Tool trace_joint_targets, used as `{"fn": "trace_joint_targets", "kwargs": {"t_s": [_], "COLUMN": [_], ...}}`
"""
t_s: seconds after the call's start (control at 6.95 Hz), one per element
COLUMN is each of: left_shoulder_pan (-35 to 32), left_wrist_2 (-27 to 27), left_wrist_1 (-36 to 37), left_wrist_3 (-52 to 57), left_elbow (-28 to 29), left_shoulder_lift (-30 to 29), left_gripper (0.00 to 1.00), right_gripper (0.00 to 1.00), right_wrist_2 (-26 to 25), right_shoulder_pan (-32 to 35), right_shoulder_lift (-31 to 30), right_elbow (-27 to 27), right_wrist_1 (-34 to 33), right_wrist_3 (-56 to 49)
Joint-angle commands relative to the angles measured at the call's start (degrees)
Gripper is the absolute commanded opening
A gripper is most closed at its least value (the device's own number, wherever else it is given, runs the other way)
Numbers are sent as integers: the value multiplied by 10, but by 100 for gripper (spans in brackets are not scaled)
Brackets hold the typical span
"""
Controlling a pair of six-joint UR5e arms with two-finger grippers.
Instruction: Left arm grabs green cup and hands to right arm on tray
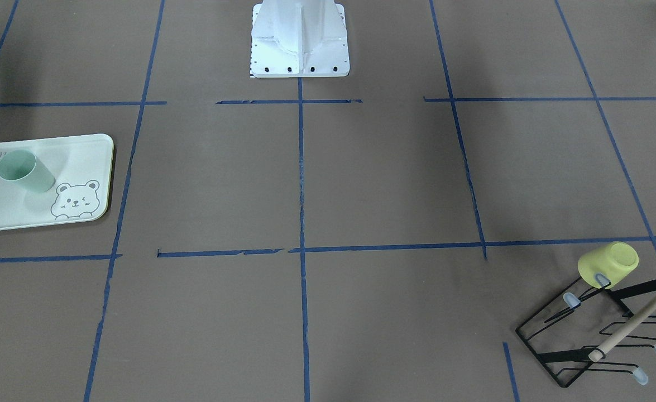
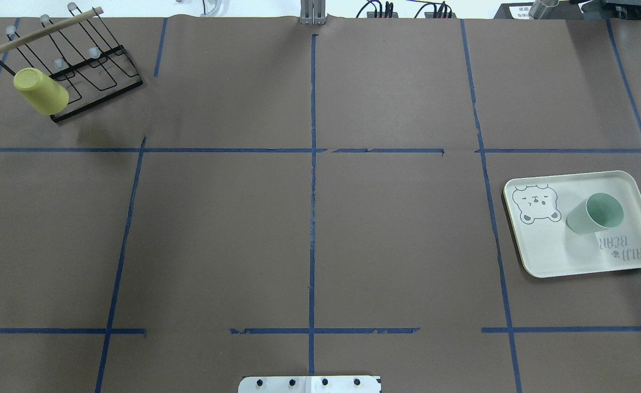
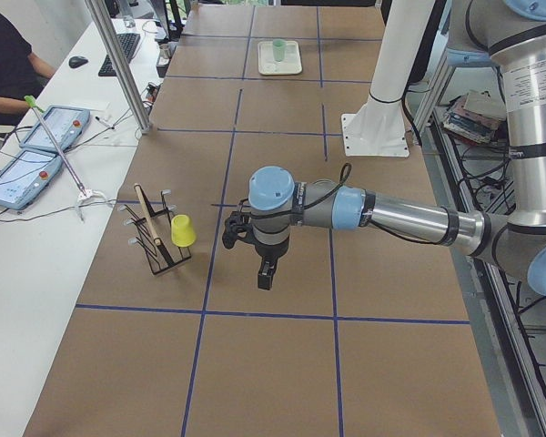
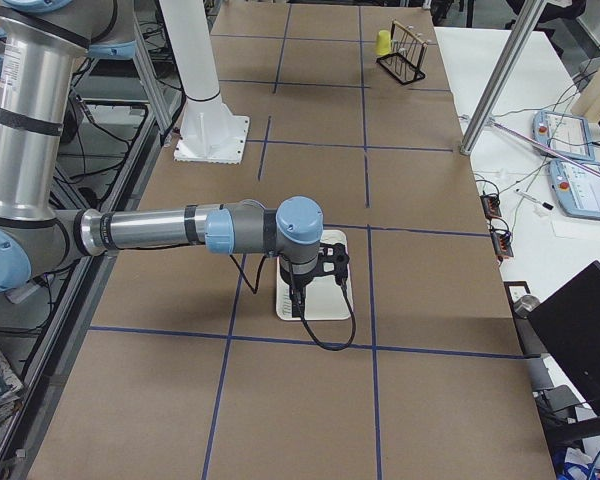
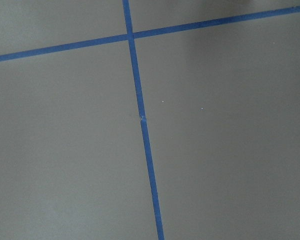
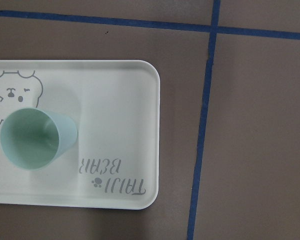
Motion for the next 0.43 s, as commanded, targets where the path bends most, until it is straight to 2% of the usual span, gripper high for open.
{"fn": "trace_joint_targets", "kwargs": {"t_s": [0.0, 0.29], "left_shoulder_pan": [1, 1], "left_wrist_2": [-1, -1], "left_wrist_1": [-10, -10], "left_wrist_3": [-1, 0], "left_elbow": [1, -12], "left_shoulder_lift": [0, 2], "left_gripper": [100, 100], "right_gripper": [100, 100], "right_wrist_2": [4, 1], "right_shoulder_pan": [0, 0], "right_shoulder_lift": [2, 5], "right_elbow": [-2, 4], "right_wrist_1": [-1, 1], "right_wrist_3": [3, 3]}}
